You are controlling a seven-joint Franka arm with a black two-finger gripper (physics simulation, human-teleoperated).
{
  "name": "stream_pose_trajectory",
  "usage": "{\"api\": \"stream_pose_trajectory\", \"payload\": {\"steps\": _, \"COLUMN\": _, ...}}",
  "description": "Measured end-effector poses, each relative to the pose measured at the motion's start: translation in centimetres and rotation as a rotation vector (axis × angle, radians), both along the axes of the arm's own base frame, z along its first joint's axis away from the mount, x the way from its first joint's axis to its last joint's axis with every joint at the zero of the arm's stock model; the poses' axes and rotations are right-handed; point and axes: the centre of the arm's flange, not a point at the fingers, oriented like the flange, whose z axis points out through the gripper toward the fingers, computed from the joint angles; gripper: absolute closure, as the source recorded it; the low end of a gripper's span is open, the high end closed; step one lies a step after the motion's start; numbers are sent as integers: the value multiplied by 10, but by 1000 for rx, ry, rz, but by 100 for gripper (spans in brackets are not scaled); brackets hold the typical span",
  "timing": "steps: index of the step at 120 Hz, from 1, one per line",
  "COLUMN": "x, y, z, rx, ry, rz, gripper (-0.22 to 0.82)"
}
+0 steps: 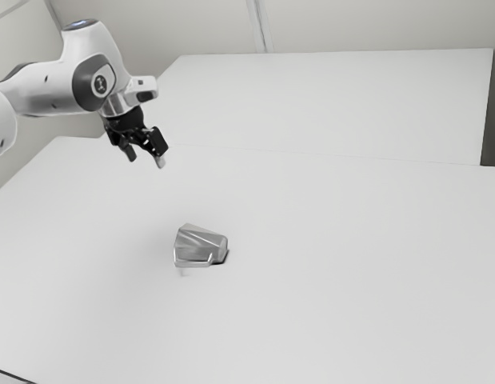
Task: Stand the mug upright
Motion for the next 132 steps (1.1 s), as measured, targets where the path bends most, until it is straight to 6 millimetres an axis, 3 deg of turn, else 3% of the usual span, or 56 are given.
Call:
{"api": "stream_pose_trajectory", "payload": {"steps": 11, "x": -5, "y": -2, "z": 2, "rx": -18, "ry": -6, "rz": -3, "gripper": 0}}
{"api": "stream_pose_trajectory", "payload": {"steps": 16, "x": -9, "y": -3, "z": -7, "rx": -47, "ry": 8, "rz": 7, "gripper": 0}}
{"api": "stream_pose_trajectory", "payload": {"steps": 37, "x": -28, "y": 34, "z": -73, "rx": -289, "ry": 130, "rz": 154, "gripper": 0}}
{"api": "stream_pose_trajectory", "payload": {"steps": 70, "x": -54, "y": 48, "z": -158, "rx": -640, "ry": 266, "rz": 307, "gripper": 0}}
{"api": "stream_pose_trajectory", "payload": {"steps": 101, "x": -46, "y": 42, "z": -192, "rx": -829, "ry": 280, "rz": 395, "gripper": 0}}
{"api": "stream_pose_trajectory", "payload": {"steps": 132, "x": -45, "y": 35, "z": -203, "rx": -899, "ry": 295, "rz": 452, "gripper": 2}}
